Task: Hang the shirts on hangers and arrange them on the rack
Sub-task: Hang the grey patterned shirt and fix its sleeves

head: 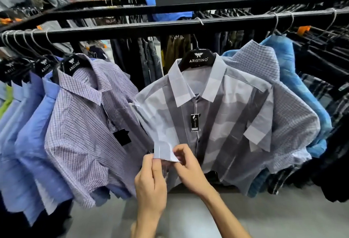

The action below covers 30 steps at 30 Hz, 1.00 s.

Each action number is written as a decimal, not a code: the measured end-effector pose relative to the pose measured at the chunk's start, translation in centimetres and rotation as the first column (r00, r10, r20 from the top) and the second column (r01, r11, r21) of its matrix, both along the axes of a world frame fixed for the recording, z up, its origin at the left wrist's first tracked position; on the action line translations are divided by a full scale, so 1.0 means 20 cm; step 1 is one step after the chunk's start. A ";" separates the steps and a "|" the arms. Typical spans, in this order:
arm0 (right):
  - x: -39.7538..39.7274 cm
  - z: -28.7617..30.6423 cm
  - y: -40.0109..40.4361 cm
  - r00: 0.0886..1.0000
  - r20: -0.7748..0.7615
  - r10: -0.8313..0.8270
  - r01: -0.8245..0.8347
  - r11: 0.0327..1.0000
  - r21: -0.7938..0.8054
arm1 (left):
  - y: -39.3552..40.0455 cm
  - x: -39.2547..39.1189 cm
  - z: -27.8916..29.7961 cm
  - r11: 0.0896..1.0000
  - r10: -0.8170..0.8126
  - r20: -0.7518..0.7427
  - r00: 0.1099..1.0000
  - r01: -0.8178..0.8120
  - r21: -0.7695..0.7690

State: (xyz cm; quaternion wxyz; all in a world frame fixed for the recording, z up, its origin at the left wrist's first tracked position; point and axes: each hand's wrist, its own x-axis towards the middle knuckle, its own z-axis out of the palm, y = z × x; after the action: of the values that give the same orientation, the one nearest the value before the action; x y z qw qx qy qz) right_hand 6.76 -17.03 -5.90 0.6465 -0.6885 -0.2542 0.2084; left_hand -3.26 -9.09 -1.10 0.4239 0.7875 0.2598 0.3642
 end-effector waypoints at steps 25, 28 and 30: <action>-0.08 -0.06 0.13 0.939 0.252 -0.233 0.257 0.964 -0.067 | 0.58 0.03 0.04 0.956 0.032 -0.081 0.996 -0.054 -0.290; -0.10 -0.04 0.15 0.958 0.203 -0.202 0.220 0.973 -0.072 | 0.58 0.08 0.02 0.937 -0.063 -0.010 0.998 0.056 -0.345; -0.09 -0.02 0.15 0.938 0.216 -0.269 0.285 0.958 -0.044 | 0.57 0.13 0.01 0.923 -0.158 0.015 0.987 0.153 -0.352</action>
State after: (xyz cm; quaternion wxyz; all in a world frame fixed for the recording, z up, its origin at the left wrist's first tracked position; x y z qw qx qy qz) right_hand 4.93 -14.11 -6.22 0.6131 -0.7591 -0.2129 0.0515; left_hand -0.57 2.38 -0.84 0.5836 0.7195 0.2606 0.2717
